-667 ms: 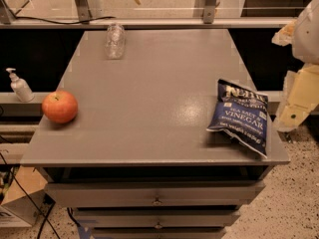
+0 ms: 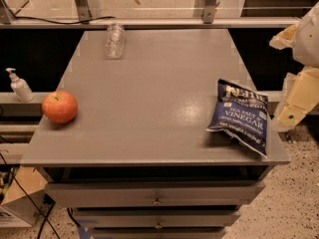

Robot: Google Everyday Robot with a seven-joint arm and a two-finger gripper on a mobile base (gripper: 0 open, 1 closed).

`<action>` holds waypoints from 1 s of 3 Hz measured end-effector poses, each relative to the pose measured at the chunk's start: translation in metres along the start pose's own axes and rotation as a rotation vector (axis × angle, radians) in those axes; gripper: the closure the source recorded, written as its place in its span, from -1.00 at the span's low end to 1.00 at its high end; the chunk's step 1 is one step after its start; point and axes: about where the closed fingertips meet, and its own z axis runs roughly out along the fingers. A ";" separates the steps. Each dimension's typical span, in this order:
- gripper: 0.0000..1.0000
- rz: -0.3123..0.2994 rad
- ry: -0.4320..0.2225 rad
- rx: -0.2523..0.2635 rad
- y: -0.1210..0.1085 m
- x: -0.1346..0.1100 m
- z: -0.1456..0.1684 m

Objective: Move blue chip bag near water bottle

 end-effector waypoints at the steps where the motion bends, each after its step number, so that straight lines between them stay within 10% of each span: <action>1: -1.00 -0.025 -0.121 -0.008 -0.010 -0.006 0.026; 3: -1.00 -0.020 -0.171 -0.043 -0.044 -0.008 0.096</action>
Offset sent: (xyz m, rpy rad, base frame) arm 0.0892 0.0262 -0.0689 0.2085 -0.0767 0.1119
